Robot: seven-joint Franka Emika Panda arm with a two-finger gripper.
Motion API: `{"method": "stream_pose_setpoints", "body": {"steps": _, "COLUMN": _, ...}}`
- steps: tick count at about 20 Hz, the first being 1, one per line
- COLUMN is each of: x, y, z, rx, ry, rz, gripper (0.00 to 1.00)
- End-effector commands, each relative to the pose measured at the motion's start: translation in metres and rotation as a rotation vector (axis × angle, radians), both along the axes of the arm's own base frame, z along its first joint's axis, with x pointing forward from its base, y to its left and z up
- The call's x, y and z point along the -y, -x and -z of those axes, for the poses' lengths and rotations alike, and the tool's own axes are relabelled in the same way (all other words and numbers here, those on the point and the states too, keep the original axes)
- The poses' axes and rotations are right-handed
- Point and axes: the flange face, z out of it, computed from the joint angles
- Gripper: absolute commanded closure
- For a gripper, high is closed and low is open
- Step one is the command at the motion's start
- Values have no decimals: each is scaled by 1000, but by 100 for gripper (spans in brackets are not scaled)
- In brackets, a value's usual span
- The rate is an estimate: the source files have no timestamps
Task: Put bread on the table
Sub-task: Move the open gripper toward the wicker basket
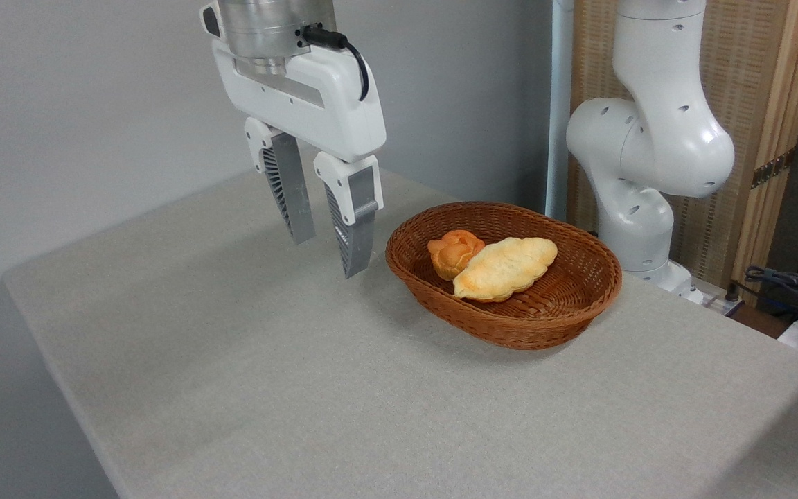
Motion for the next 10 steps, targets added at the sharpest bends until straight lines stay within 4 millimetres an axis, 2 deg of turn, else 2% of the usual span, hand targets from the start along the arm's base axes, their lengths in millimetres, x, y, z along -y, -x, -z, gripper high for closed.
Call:
{"method": "stream_pose_setpoints", "body": {"steps": 1, "x": -3, "y": 19, "z": 0, "rx": -23, "ry": -5, "rz": 2, "gripper": 0}}
{"method": "stream_pose_setpoints", "body": {"steps": 10, "x": -5, "y": 73, "z": 25, "rx": -76, "ry": 6, "rz": 5, "gripper": 0}}
